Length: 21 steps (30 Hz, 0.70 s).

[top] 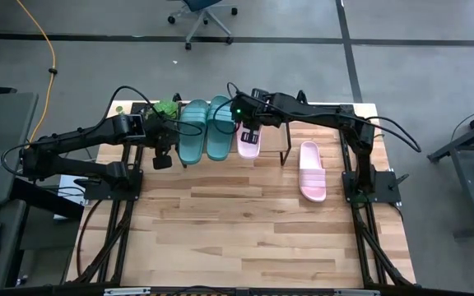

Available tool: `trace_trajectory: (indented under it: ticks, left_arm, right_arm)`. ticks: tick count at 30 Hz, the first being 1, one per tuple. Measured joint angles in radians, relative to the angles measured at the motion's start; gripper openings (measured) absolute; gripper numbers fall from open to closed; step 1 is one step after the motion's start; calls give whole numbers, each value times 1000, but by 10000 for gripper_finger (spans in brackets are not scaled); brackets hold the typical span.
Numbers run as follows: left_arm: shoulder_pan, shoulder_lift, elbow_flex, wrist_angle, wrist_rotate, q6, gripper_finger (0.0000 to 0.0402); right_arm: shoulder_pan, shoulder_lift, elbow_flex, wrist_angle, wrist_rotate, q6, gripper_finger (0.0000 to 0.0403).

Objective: Pick and place slides into the shelf
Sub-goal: Adjust the pink slide on the shelf

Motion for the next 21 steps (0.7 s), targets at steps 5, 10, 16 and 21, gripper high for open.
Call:
trace_trajectory:
  ticks: [5, 10, 16, 21]
  left_arm:
    - [0, 0, 0, 0, 0, 0, 0]
    - [0, 0, 0, 0, 0, 0, 0]
    - [0, 0, 0, 0, -6, 0, 0]
    - [0, 0, 0, 0, -8, 0, 0]
  right_arm:
    - [0, 0, 0, -2, 3, 0, 64]
    - [3, -1, 0, -28, 64, 0, 43]
    - [3, -20, 0, -46, 78, 7, 11]
    - [3, -47, 0, -57, 109, 23, 4]
